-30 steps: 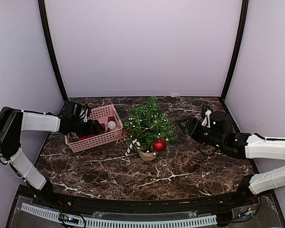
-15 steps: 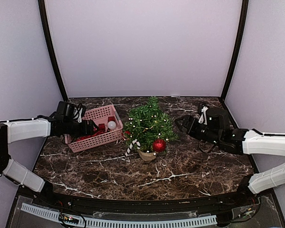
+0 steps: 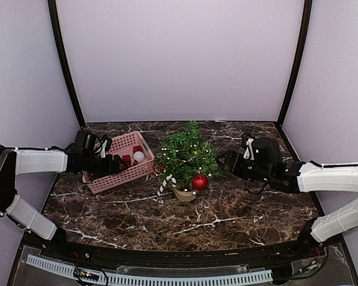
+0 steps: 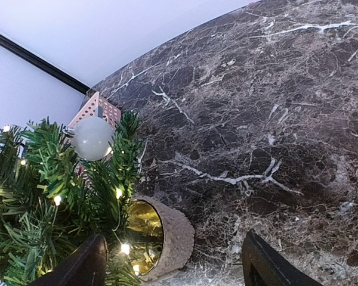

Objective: Decorate the small christmas tree
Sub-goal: Move the bin to the center of the board.

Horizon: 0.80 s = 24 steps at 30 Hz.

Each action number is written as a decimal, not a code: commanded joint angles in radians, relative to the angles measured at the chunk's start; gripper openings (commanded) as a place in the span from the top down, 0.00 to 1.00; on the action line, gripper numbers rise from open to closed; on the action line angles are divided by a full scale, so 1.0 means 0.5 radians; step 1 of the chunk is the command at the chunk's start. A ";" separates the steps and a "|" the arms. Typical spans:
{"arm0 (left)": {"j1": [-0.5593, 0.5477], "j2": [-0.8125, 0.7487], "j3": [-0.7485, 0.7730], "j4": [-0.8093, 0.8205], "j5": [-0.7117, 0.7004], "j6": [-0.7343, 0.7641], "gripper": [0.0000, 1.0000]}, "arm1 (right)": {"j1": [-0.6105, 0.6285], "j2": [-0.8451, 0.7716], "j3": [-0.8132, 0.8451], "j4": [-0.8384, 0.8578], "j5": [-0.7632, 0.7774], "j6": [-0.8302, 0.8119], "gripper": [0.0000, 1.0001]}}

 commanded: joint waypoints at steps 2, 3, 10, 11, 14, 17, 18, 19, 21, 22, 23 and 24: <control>-0.002 0.078 -0.004 -0.061 0.084 -0.003 0.25 | -0.015 0.054 0.041 0.135 -0.057 0.023 0.22; -0.009 0.074 -0.015 -0.028 0.102 -0.033 0.26 | -0.015 0.059 0.034 0.144 -0.063 0.028 0.22; -0.174 0.008 -0.157 0.104 0.135 -0.204 0.26 | -0.017 0.101 0.022 0.153 -0.089 0.037 0.22; -0.186 -0.022 -0.168 0.121 0.133 -0.232 0.26 | -0.015 0.102 0.022 0.153 -0.091 0.037 0.23; -0.209 -0.092 -0.189 0.154 0.123 -0.272 0.26 | -0.015 0.111 0.022 0.164 -0.096 0.037 0.23; -0.210 -0.165 -0.160 0.149 0.074 -0.270 0.26 | -0.016 0.123 0.030 0.177 -0.109 0.037 0.23; -0.210 -0.173 -0.148 0.129 0.057 -0.257 0.26 | -0.015 0.125 0.035 0.180 -0.115 0.037 0.23; -0.210 -0.182 -0.121 0.117 0.020 -0.247 0.26 | -0.014 0.129 0.035 0.187 -0.120 0.037 0.23; -0.210 -0.180 -0.071 0.084 -0.041 -0.208 0.26 | -0.015 0.128 0.035 0.196 -0.129 0.037 0.23; -0.210 -0.175 -0.052 0.046 -0.063 -0.177 0.26 | -0.015 0.130 0.032 0.196 -0.127 0.040 0.23; -0.207 -0.169 -0.013 0.021 -0.107 -0.164 0.26 | -0.015 0.127 0.027 0.196 -0.128 0.038 0.23; -0.204 -0.160 0.005 -0.012 -0.141 -0.139 0.25 | -0.015 0.124 0.023 0.199 -0.127 0.041 0.23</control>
